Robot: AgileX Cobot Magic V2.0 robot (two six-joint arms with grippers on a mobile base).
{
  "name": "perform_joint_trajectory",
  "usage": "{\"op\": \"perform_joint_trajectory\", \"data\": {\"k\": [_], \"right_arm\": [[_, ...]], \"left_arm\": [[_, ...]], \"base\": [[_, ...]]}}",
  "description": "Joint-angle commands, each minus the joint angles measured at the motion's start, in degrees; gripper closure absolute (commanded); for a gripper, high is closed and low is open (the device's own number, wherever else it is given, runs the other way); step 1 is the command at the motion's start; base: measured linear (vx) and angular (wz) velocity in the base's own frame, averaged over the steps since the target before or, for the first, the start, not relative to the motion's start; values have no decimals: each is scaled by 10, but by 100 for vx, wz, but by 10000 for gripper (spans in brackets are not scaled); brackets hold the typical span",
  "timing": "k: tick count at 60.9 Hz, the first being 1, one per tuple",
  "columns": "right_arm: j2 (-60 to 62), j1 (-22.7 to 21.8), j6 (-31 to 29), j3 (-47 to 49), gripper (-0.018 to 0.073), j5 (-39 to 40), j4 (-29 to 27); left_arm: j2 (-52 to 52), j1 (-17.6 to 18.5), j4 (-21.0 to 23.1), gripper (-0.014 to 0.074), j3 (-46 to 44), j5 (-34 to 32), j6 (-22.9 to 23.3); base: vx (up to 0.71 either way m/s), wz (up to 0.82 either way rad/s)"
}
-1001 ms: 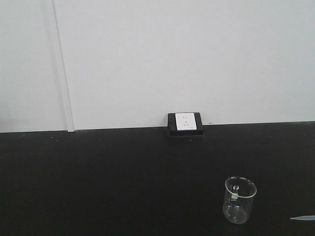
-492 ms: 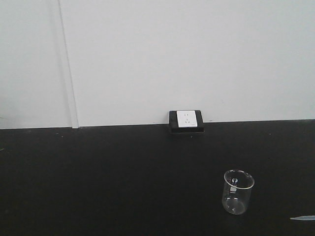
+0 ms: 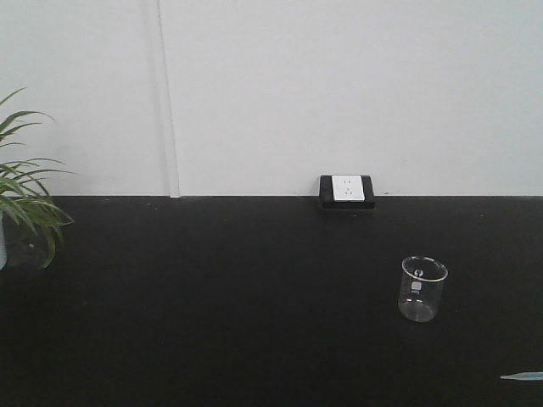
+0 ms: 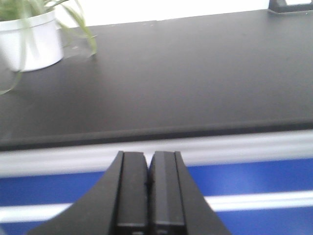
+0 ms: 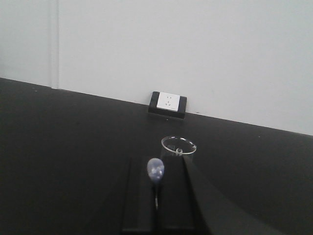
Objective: Grab transparent chemical and place on left bench
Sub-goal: 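Hold the pipette in the right gripper while the base turns to the other bench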
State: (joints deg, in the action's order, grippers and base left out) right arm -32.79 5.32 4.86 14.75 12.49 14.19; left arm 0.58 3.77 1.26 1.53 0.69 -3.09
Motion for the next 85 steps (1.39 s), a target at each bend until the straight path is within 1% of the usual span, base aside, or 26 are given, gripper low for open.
{"op": "perform_joint_trajectory", "data": {"k": [1, 54, 68, 85], "right_arm": [[0, -3, -3, 17, 567, 45, 1], [0, -3, -3, 17, 567, 45, 1], [0, -3, -3, 17, 567, 45, 1], [0, -3, -3, 17, 567, 45, 1]], "left_arm": [[11, 1, 0, 600, 9, -45, 4], [11, 1, 0, 600, 9, -45, 4], [11, 1, 0, 600, 9, -45, 4], [11, 1, 0, 600, 9, -45, 4]], "base": [[-38, 18], [-40, 11], [-28, 47], [-19, 81]]}}
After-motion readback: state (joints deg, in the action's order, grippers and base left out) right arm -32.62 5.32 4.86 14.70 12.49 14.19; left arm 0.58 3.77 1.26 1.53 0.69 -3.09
